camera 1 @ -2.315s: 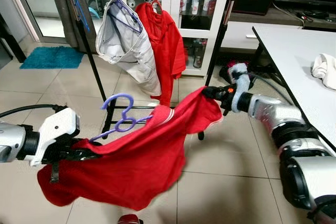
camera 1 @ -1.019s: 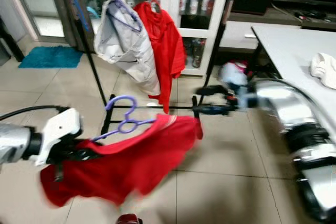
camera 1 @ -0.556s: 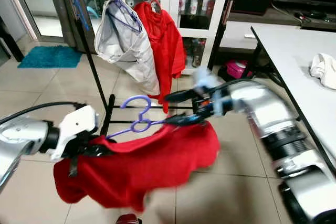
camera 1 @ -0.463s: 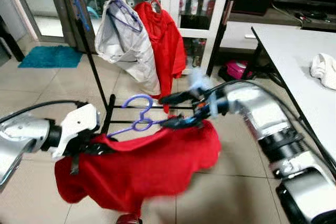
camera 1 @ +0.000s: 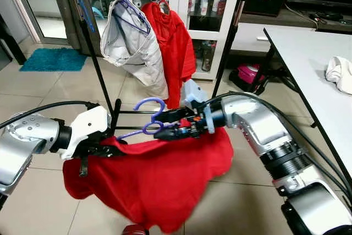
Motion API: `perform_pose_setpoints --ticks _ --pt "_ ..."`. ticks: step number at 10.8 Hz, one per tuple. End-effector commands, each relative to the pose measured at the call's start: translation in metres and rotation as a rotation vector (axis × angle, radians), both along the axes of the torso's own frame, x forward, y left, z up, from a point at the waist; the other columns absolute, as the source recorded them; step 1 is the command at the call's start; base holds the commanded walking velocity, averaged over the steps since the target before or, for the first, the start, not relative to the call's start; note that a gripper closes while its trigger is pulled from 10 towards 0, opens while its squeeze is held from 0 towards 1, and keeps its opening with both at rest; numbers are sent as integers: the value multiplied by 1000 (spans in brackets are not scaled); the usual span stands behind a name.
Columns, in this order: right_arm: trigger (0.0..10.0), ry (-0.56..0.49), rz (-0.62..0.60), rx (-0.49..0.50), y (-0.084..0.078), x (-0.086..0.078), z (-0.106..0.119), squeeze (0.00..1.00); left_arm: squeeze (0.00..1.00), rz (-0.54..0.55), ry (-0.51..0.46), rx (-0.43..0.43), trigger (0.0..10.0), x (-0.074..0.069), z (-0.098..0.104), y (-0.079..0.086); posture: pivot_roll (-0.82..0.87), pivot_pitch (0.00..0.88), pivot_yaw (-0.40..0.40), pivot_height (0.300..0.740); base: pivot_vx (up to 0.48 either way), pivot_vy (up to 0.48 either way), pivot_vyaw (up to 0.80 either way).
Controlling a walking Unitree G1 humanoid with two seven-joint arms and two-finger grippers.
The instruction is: Hang hanger
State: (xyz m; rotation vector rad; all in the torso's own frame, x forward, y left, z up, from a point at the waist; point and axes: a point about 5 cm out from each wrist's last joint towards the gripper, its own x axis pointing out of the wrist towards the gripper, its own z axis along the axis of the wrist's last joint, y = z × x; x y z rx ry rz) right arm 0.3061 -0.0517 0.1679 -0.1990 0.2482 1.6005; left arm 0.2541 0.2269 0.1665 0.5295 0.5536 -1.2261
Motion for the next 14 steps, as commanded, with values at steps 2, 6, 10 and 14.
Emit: perform_pose_setpoints --ticks 2,6,10,14 --pt "0 -19 12 1 4 -2 3 0 0 -22 -45 -2 0 6 9 -4 83 0 -12 740 0 0 0" --pt "0 -20 8 -9 6 -1 1 0 0 1 -68 -20 0 8 12 -1 92 0 -24 740 0 0 0" --pt "0 -10 -53 30 9 3 3 0 0 19 -89 -36 0 12 15 -1 98 0 -29 740 0 0 0" --pt "0 0 -27 -42 -10 -4 -12 0 1000 31 -117 -205 10000 11 35 -4 88 0 -27 740 0 0 0"
